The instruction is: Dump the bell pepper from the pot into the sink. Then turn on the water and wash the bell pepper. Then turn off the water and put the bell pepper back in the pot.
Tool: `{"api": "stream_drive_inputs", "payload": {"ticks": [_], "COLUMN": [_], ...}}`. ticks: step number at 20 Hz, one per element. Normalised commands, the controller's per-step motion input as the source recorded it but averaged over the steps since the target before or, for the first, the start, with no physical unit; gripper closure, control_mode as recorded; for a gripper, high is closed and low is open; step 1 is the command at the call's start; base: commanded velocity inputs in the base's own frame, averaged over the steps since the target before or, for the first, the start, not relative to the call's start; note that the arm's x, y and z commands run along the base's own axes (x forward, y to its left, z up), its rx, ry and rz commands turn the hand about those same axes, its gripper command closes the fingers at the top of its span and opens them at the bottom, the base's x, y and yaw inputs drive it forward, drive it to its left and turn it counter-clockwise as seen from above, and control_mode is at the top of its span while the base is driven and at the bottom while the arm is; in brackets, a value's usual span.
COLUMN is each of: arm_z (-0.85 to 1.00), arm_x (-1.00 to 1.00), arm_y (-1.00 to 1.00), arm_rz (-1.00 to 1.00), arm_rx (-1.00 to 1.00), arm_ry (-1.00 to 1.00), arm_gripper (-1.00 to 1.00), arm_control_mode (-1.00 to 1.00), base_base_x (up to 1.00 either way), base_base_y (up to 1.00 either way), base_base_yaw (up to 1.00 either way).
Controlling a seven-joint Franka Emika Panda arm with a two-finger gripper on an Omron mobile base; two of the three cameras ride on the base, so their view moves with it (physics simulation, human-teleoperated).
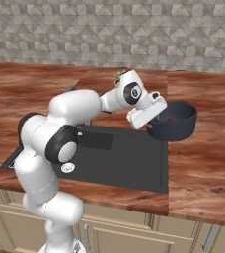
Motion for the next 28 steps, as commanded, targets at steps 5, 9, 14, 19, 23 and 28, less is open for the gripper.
{"api": "stream_drive_inputs", "payload": {"ticks": [5, 9, 14, 19, 23, 28], "arm_z": [0.13, 0.12, 0.01, 0.00, 0.00, 0.00], "arm_x": [-0.12, -0.08, -0.05, -0.08, -0.03, 0.00], "arm_y": [0.31, 0.29, 0.43, 0.43, 0.38, 0.35], "arm_rz": [0.19, 0.19, 0.20, 0.24, 0.22, 0.18], "arm_rx": [0.00, 0.00, -0.01, -0.03, -0.06, -0.11], "arm_ry": [0.00, 0.01, 0.01, 0.00, 0.00, 0.00], "arm_gripper": [1.00, 1.00, 1.00, 1.00, 1.00, 1.00], "arm_control_mode": [-1.00, -1.00, -1.00, -1.00, -1.00, -1.00], "base_base_x": [0.00, 0.00, 0.00, 0.00, 0.00, 0.00], "base_base_y": [0.00, 0.00, 0.00, 0.00, 0.00, 0.00], "base_base_yaw": [0.00, 0.00, 0.00, 0.00, 0.00, 0.00]}}
